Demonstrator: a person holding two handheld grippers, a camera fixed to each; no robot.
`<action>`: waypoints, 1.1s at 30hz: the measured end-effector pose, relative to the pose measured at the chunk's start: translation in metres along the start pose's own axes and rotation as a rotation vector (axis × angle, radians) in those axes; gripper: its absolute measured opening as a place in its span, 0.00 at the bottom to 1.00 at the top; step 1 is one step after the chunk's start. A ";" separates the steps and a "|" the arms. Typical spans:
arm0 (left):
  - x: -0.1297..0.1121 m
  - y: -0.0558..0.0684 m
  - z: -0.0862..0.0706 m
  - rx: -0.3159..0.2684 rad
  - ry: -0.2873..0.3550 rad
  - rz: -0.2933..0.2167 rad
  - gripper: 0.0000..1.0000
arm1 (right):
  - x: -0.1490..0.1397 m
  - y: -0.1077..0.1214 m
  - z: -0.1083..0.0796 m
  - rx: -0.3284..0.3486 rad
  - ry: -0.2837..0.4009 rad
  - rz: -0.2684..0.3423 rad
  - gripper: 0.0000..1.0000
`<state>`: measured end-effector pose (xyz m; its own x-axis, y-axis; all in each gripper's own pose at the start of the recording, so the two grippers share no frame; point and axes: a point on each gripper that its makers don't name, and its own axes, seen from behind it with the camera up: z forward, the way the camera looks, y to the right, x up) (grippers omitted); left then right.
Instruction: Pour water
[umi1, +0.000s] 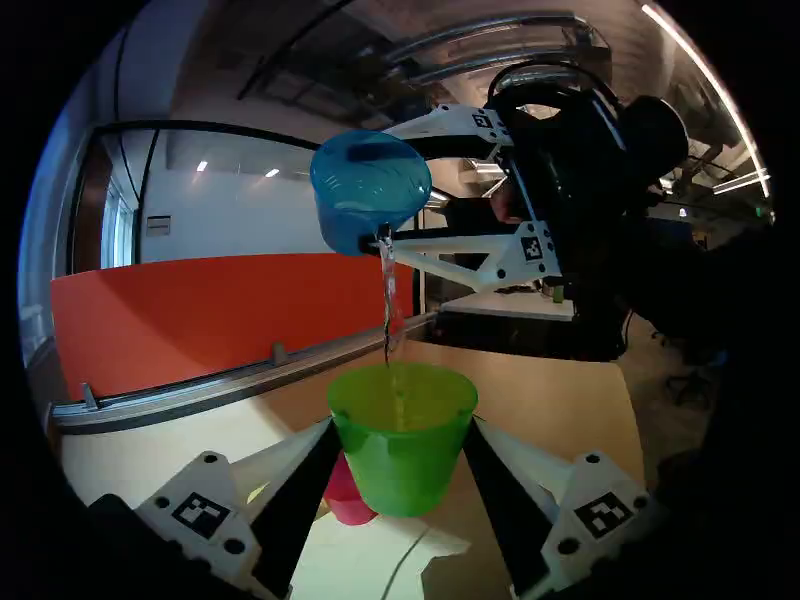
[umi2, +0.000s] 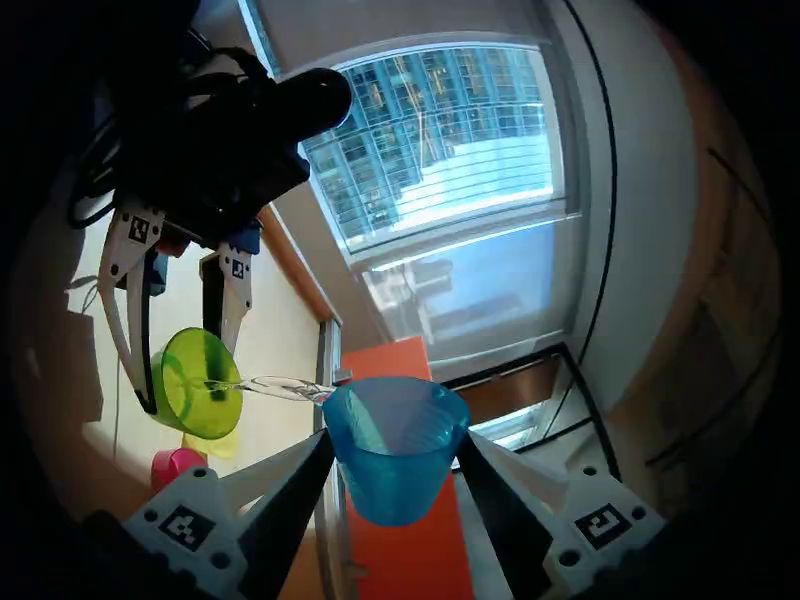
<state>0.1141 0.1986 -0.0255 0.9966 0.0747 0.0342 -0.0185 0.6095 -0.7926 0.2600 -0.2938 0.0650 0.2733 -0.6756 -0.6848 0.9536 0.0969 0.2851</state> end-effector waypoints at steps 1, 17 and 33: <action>0.000 0.000 0.000 0.000 0.000 0.000 0.83 | 0.000 0.000 0.000 -0.001 0.000 -0.004 0.88; 0.002 -0.003 0.000 0.003 0.001 0.001 0.83 | 0.001 0.007 0.003 -0.015 -0.004 -0.057 0.88; 0.002 -0.003 0.000 0.004 0.003 0.001 0.82 | 0.006 0.008 0.008 -0.024 -0.006 -0.147 0.88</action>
<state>0.1157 0.1964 -0.0229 0.9969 0.0727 0.0317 -0.0196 0.6122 -0.7904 0.2684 -0.3032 0.0686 0.1300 -0.6878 -0.7141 0.9861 0.0143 0.1658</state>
